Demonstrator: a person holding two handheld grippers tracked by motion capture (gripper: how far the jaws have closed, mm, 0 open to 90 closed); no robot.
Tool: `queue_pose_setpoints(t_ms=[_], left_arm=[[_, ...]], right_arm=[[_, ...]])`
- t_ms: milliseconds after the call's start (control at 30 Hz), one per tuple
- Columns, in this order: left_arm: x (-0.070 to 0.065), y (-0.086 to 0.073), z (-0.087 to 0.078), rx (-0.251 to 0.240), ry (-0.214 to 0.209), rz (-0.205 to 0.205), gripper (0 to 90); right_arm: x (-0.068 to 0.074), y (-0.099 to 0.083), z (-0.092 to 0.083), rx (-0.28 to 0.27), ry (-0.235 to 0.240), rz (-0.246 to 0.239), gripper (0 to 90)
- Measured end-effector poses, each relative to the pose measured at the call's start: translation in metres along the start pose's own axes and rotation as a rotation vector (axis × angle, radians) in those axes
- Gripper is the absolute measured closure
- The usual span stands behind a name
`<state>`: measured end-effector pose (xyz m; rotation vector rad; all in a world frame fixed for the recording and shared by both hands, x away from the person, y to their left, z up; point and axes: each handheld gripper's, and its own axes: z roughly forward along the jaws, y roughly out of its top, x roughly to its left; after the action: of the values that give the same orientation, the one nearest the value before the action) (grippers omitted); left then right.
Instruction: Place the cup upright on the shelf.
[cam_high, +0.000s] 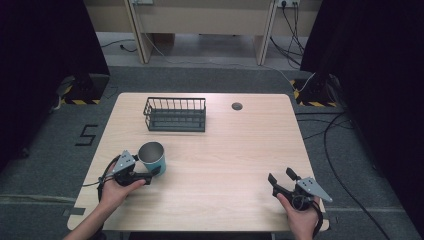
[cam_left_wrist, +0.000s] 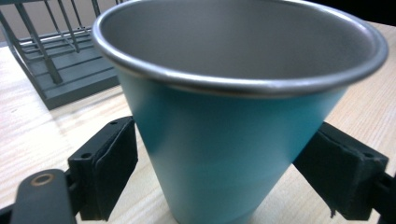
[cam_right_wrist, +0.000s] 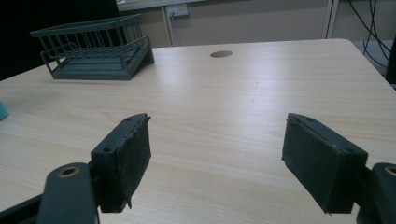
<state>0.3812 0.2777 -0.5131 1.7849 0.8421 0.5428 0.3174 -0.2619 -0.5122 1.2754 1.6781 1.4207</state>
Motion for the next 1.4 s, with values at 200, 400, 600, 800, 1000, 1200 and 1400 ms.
queue_pose_setpoints(t_ms=[200,400,600,800,1000,1200,1400], left_arm=[[-0.001,0.005,0.007,-0.010,-0.006,0.002,14.4],[-0.002,0.006,0.010,-0.032,-0.004,0.015,16.1],[-0.003,0.007,0.008,-0.044,0.000,0.015,16.4],[-0.002,0.012,0.005,-0.070,0.007,0.009,16.5],[0.001,0.018,0.002,-0.084,0.017,0.013,16.6],[0.004,0.027,0.002,-0.106,0.026,0.017,16.6],[0.005,0.037,0.003,-0.122,0.029,0.021,16.6]], right_arm=[[0.000,0.000,0.000,0.005,0.000,0.001,24.4],[-0.001,0.000,0.000,0.009,-0.001,0.003,24.6],[-0.001,0.000,0.001,0.009,0.000,0.004,24.6],[-0.001,0.000,0.001,0.007,-0.001,0.004,24.7],[-0.001,0.000,0.001,0.006,-0.005,0.007,25.1],[-0.001,0.000,0.001,0.003,-0.007,0.008,25.2],[-0.002,0.000,0.001,0.002,-0.006,0.012,25.3]])
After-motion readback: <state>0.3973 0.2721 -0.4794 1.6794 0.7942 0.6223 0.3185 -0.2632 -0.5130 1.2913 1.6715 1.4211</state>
